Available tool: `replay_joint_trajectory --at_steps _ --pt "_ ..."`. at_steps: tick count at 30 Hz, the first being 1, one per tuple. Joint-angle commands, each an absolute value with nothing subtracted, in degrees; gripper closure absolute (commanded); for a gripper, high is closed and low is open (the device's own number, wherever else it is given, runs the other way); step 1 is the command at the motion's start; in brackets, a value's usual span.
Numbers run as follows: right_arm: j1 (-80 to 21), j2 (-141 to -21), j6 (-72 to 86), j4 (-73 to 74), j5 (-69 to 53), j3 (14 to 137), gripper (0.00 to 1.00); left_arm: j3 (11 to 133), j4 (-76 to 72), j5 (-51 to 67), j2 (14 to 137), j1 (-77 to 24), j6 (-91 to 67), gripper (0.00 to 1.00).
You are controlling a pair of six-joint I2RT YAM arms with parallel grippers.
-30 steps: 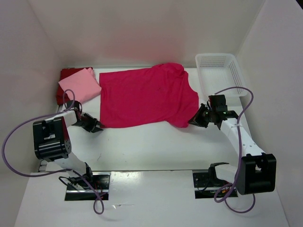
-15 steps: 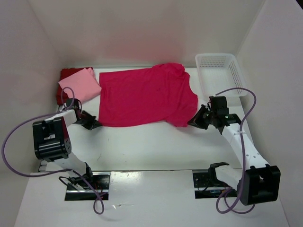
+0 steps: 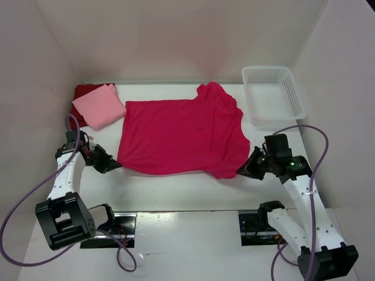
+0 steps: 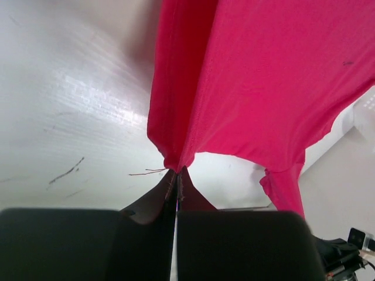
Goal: Fold and stack the t-shirts
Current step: Fold the flattened tshirt in 1/3 of the way
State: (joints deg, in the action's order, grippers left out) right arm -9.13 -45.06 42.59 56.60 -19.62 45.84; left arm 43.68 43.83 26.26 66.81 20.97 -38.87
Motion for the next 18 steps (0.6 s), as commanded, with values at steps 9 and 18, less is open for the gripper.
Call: replay_joint_trajectory --at_steps 9,18 --pt "-8.88 -55.86 41.40 51.11 -11.69 53.52 1.00 52.12 42.12 27.85 73.29 21.27 -40.07 1.00" --pt "-5.02 -76.89 39.20 31.91 -9.67 64.14 1.00 59.32 30.86 27.60 88.23 21.27 -45.53 1.00"
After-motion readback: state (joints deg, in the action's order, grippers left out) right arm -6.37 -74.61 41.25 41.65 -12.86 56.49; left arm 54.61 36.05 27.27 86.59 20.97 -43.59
